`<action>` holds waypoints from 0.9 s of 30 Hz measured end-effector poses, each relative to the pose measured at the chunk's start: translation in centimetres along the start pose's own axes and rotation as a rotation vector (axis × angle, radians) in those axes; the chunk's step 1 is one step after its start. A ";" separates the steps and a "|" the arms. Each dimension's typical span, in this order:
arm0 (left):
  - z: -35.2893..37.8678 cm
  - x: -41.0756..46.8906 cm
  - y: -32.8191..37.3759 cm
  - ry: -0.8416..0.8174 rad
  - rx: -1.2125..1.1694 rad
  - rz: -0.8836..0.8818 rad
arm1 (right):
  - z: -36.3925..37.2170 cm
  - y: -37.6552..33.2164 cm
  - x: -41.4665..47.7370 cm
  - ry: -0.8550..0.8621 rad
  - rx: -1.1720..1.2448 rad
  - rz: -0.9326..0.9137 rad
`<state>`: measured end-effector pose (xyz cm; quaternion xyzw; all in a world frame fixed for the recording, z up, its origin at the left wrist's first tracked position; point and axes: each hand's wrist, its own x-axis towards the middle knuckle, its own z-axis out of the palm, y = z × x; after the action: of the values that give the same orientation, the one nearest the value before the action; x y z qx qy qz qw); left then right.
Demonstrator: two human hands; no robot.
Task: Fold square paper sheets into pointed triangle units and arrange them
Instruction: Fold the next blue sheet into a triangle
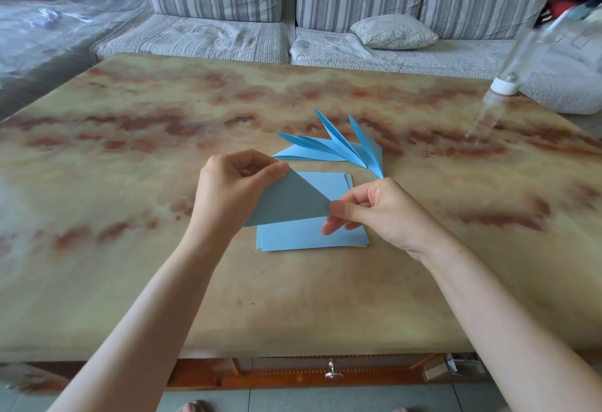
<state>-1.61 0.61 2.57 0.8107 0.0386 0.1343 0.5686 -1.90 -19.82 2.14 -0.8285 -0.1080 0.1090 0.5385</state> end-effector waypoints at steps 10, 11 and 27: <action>-0.3 0.2 0.0 0.003 -0.047 -0.029 | -0.2 -0.1 -0.2 -0.001 0.085 -0.008; -0.2 0.2 -0.1 0.001 -0.050 -0.031 | -0.2 -0.1 -0.1 -0.004 0.077 -0.005; 1.3 -1.0 0.4 -0.125 -0.033 0.018 | 1.0 -0.6 0.2 0.198 0.188 -0.058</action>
<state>-2.24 -0.92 2.41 0.8082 -0.0065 0.0891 0.5821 -2.02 -18.68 2.24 -0.7777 -0.0674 0.0208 0.6247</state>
